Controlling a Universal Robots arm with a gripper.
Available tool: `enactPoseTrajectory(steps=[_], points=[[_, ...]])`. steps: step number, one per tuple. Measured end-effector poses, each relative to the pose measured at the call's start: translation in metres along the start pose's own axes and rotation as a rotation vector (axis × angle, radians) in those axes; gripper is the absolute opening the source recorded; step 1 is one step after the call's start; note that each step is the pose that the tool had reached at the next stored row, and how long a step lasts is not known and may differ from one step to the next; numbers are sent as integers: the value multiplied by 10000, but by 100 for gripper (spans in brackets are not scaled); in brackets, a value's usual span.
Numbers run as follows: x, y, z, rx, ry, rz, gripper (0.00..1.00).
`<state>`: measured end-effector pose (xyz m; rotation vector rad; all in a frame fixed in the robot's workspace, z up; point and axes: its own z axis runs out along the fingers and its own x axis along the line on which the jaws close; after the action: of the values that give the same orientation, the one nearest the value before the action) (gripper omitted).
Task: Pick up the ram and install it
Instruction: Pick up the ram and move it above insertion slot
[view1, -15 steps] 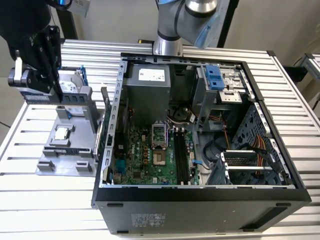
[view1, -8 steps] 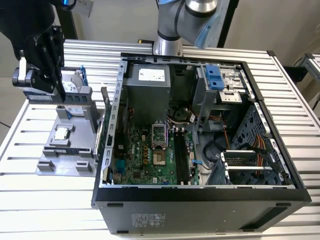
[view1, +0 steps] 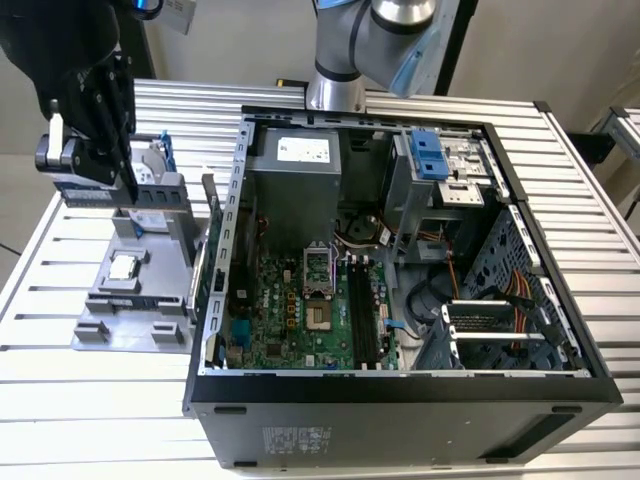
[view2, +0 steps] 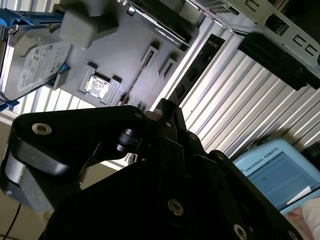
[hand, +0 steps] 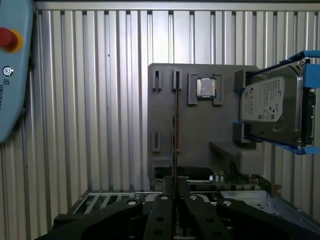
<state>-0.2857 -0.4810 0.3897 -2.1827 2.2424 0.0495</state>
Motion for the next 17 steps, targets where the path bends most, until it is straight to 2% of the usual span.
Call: enactPoseTrajectory(steps=[17], points=[[-12,-160,-1,1,-1,-1,0]])
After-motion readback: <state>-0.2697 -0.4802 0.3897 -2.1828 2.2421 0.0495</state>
